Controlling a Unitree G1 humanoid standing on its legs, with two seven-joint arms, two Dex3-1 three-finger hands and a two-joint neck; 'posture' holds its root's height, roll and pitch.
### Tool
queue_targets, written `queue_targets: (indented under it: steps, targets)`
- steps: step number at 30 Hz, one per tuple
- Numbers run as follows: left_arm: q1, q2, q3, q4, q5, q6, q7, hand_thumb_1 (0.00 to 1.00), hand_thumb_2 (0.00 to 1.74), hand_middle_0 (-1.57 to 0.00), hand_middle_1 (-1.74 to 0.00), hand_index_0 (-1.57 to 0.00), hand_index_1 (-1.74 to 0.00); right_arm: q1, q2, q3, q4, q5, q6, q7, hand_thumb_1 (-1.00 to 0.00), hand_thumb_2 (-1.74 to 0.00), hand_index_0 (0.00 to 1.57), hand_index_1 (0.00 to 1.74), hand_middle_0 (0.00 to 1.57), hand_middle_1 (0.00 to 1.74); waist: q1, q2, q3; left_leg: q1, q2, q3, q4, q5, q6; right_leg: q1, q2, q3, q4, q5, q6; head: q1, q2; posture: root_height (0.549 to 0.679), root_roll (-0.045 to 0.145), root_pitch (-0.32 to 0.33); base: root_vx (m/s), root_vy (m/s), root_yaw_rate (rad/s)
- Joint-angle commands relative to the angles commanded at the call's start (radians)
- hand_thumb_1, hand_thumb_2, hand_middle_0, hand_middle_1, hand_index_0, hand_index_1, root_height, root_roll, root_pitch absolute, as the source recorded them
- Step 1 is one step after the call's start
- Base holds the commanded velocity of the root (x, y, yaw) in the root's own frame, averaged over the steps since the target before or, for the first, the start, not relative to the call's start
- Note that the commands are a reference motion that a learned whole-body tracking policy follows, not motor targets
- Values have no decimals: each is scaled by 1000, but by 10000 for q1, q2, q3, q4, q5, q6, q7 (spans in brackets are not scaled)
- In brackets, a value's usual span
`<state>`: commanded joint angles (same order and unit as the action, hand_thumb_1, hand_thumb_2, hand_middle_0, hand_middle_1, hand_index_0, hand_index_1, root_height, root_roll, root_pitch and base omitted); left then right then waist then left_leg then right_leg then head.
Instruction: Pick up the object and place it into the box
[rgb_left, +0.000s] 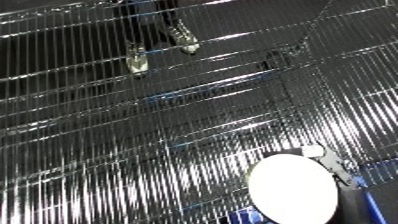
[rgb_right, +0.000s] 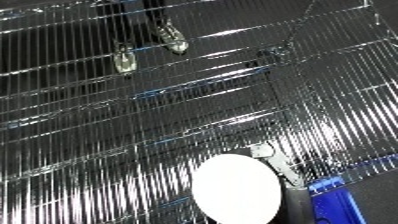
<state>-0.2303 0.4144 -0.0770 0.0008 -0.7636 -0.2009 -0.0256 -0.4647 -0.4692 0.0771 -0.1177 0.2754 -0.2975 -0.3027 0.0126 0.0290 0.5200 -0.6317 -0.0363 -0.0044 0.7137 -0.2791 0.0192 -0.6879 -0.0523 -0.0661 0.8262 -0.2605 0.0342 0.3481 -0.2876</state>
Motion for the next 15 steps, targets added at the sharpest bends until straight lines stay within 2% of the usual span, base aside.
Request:
queue_targets:
  steps: [4, 8, 12, 15]
  targets:
    - [357, 123, 310, -148, -135, 85, -92, 1000, 1740, -1570, -1740, -1570, -1740, 854, -17, -452, -193, 150, -299, -162, -1000, -1740, 1570, 1740, 1570, 1740, -257, 13, 0, 425, 68, 139, 2, -156, 13, 389, 20, 148, -108, -29, -8, 478, -282, 632, 42, 162, 5, 25, -210]
    - [665, 161, 561, -258, -257, 159, -165, 1000, 1740, -1570, -1740, -1570, -1740, 1581, 13, -888, -270, 258, -515, -343, -1000, -1740, 1570, 1740, 1570, 1740, -527, 66, 0, 819, 129, 307, -43, -270, -1, 738, 44, 310, -246, -62, -18, 924, -549, 635, 49, 141, 9, 44, -200]
    - [846, 170, 687, -349, -350, 188, -183, 1000, 1740, -1570, -1740, -1570, -1740, 2106, 39, -1230, -287, 333, -681, -679, -1000, -1740, 1570, 1740, 1570, 1740, -754, 132, 0, 1156, 154, 468, -182, -331, -1, 1002, 71, 460, -400, -88, -33, 1439, -745, 638, 55, 128, -5, 42, -169]
    - [920, 101, 694, -292, -417, 125, -179, 1000, 1740, -1570, -1740, -1570, -1740, 2460, 21, -1469, -208, 631, -762, -815, -1000, -1740, 1570, 1740, 1570, 1740, -976, 221, 0, 1412, 162, 616, -288, -369, -7, 1165, 80, 588, -489, -118, -55, 2052, -1114, 639, 62, 117, -1, 86, -156]
